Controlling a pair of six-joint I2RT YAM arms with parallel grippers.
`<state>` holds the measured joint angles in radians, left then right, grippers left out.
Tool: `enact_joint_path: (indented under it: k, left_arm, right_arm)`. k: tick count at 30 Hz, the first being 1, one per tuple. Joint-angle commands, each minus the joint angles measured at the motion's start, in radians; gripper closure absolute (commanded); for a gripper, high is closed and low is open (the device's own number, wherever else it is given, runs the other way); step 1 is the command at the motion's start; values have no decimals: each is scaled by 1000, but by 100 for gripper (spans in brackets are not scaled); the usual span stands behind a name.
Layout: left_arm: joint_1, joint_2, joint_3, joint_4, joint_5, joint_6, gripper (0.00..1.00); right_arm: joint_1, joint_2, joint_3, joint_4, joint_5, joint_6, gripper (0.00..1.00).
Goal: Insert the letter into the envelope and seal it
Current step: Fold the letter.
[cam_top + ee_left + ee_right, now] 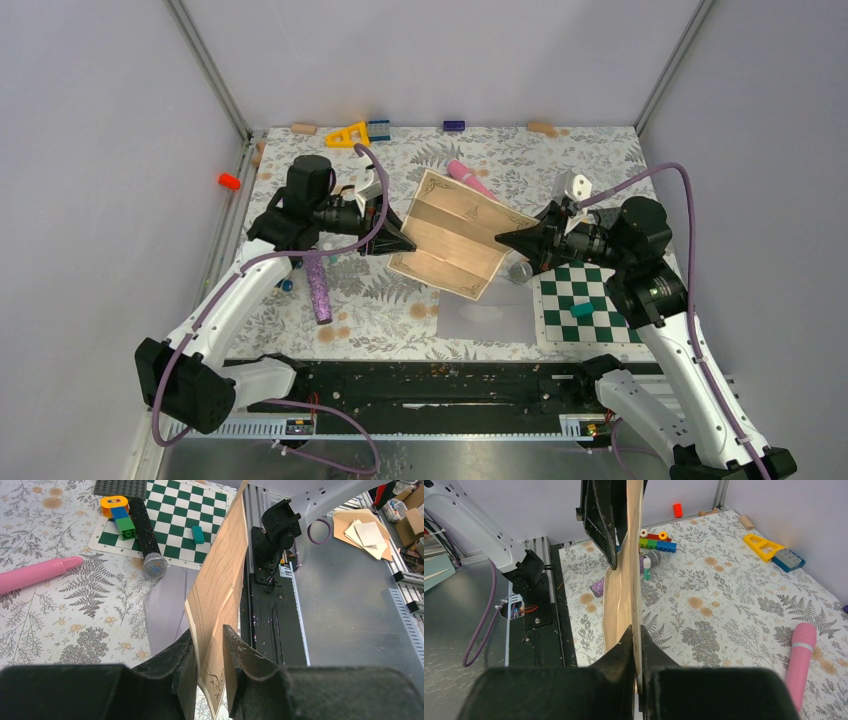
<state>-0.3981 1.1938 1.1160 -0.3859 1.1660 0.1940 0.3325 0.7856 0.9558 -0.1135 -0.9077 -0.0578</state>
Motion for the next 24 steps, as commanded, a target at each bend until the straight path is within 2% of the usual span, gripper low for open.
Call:
enact_joint_path:
  k: [1, 16, 24]
  left_arm:
    - [9, -5, -6, 61, 35, -10, 76]
    - [13, 5, -9, 64, 51, -15, 70]
    - [15, 0, -12, 64, 53, -12, 78]
  right_arm:
    - [-6, -13, 1, 48, 10, -7, 100]
    - [-19, -8, 11, 72, 53, 27, 100]
    - [-27, -5, 10, 83, 56, 39, 100]
